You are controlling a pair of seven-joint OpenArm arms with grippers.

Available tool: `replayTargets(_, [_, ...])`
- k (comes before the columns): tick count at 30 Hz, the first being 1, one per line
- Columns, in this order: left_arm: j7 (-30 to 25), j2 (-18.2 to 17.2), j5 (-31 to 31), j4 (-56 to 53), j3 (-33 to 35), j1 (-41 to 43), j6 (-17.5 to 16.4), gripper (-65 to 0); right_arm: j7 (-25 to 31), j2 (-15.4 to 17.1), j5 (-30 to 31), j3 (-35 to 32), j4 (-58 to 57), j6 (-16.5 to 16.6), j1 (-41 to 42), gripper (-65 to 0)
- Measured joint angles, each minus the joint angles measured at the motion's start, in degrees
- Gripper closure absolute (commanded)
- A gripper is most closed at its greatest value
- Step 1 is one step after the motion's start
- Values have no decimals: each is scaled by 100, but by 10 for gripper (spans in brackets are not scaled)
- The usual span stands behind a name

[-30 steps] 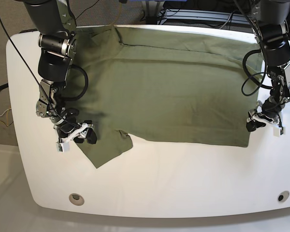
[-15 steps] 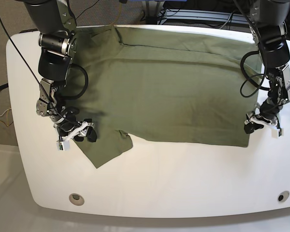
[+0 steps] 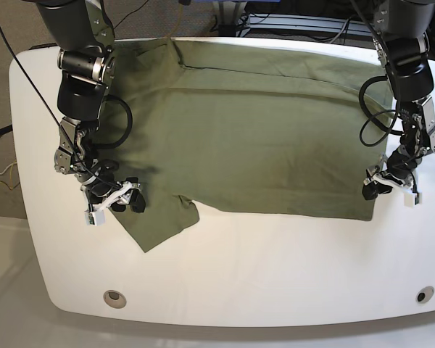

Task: Fold the T-shirt properly
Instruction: 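Position both open grippers over the side edges and close on the fabric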

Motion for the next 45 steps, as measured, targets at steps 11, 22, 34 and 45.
replayTargets(11, [50, 63, -31, 7, 33, 9, -118, -284, 57, -2, -28, -28, 0, 0, -26, -357])
replayTargets(22, [44, 66, -39, 11, 33, 2, -96, -283, 81, -2, -28, -57, 4, 4, -44, -359])
replayTargets(34, [13, 79, 2, -17, 39, -17, -57, -294, 57, -2, 39, -33, 15, 7, -59, -362])
replayTargets(45, [-55, 85, -4, -66, 50, -26, -81, -295, 107, -4, 61, -33, 9, 4, -90, -364])
